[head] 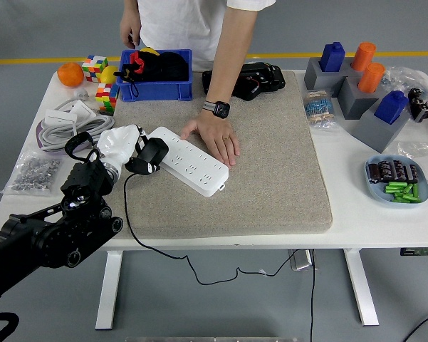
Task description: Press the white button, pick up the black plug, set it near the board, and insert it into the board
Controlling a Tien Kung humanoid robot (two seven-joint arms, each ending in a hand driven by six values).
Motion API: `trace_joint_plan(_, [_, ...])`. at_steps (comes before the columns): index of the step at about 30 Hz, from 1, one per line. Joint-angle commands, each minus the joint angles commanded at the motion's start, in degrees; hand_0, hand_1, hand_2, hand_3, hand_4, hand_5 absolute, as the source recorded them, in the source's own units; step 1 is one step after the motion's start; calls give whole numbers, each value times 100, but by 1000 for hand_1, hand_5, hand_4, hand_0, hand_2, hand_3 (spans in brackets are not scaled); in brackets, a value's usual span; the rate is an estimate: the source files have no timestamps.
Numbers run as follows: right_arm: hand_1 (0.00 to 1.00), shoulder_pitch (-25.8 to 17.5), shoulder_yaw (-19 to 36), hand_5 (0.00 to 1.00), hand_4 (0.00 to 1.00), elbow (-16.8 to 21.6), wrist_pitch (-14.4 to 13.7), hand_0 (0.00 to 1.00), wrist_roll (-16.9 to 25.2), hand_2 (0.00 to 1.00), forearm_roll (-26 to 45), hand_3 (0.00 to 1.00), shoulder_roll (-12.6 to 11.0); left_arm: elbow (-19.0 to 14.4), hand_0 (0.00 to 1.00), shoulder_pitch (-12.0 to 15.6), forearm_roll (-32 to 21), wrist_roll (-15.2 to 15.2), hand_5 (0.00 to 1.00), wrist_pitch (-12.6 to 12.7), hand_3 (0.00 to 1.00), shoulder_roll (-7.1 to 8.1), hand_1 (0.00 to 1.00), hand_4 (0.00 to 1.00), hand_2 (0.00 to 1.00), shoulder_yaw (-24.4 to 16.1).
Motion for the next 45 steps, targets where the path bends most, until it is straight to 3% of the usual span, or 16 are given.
trace_joint_plan(11, [610, -4, -19, 400, 669, -2, 1, 643, -2, 650, 4, 627, -11, 78, 102, -129, -9, 263, 2, -219, 398, -26, 182, 561, 239, 29])
trace_joint_plan(27, [610, -4, -13, 401, 668, -4, 0, 643, 1, 651, 8, 626, -6, -163, 103, -184, -33, 369, 2, -308, 420, -28, 184, 598, 241, 64])
trace_joint_plan(36, [610, -6, -31, 402, 669, -4, 2, 643, -1, 651, 11, 627, -15, -113, 103, -257, -78, 496, 2, -457, 437, -8, 188, 614, 245, 95])
trace_joint_plan(42, [610, 0, -24, 401, 668, -10, -1, 644, -1, 650, 13, 627, -12, -137, 104, -276, -124, 483, 2, -459, 471, -3, 192, 631, 252, 94])
trace_joint_plan(43, [610, 2, -24, 401, 669, -10, -1, 643, -1, 651, 15, 626, -13, -140, 103, -280, -129, 480, 2, -457, 506, -4, 201, 708, 275, 91])
trace_joint_plan(45, [610, 8, -28, 401, 669, -4, 0, 643, 0, 651, 14, 626, -17, -149, 103, -289, -134, 468, 2, -442, 506, -4, 201, 708, 275, 88])
